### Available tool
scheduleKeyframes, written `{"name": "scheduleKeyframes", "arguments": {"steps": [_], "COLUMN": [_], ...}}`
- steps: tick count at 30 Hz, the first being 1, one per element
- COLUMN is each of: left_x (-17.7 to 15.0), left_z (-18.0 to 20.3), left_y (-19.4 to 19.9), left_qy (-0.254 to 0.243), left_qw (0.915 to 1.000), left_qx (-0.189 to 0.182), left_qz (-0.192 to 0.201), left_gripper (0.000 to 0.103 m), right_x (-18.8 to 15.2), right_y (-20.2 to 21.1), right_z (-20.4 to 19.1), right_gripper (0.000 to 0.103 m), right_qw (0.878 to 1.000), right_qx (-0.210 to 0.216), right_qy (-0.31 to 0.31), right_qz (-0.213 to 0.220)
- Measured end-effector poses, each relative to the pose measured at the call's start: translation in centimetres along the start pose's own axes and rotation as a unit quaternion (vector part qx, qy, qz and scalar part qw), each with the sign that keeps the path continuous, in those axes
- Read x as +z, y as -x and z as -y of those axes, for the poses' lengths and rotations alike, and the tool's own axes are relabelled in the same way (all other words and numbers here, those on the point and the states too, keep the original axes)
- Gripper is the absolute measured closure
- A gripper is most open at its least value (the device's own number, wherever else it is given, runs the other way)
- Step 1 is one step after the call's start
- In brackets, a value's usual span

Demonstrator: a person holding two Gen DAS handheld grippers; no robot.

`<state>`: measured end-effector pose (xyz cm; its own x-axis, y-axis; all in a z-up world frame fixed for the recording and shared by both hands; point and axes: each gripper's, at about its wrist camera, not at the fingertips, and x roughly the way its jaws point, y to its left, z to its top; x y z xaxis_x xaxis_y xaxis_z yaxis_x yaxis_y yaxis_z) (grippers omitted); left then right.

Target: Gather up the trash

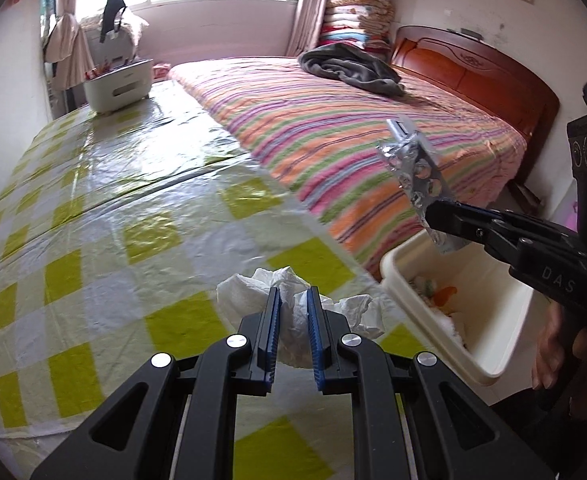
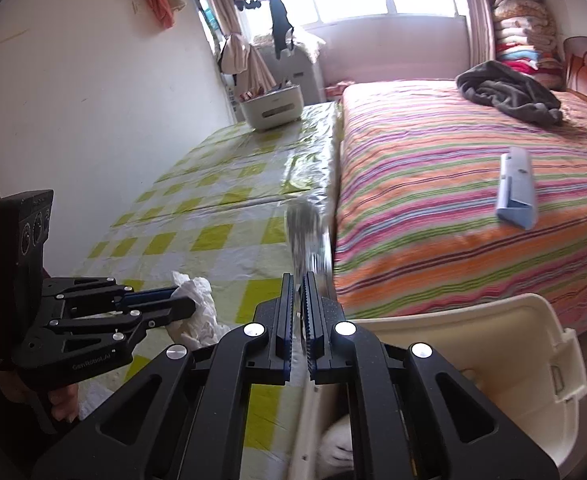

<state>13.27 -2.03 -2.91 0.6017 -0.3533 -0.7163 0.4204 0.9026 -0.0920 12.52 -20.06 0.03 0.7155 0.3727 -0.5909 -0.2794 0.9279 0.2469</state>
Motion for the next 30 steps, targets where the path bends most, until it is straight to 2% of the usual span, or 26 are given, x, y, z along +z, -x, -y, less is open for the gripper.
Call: {"name": "scheduleKeyframes", "arguments": {"steps": [10, 15, 21, 30], "left_x": [-0.1, 0.1, 0.4, 0.8], "left_z": [3.8, 3.9, 3.8, 7.0], "left_y": [-0.8, -1.0, -1.0, -1.6], "left_qy": [-0.034, -0.028, -0.022, -0.047], "left_qw": [0.9993, 0.9994, 0.9996, 0.9975], "left_qx": [-0.015, -0.016, -0.017, -0.051], "left_qz": [-0.008, -0.007, -0.006, -0.010], "left_gripper": [0.089, 0.089, 0.089, 0.089], "right_x": [-1.3, -1.8, -1.6, -1.3], "right_y": [2.6, 3.0, 2.8, 4.4], "right_z": [2.6, 3.6, 3.0, 4.9], "right_gripper": [0.097, 0.097, 0.095, 0.094], "right_qw": [0.999, 0.998, 0.997, 0.994], "right_qx": [-0.018, -0.012, -0.004, -0.010], "right_qy": [-0.037, -0.063, -0.066, -0.094], "right_qz": [0.023, 0.027, 0.030, 0.062]}}
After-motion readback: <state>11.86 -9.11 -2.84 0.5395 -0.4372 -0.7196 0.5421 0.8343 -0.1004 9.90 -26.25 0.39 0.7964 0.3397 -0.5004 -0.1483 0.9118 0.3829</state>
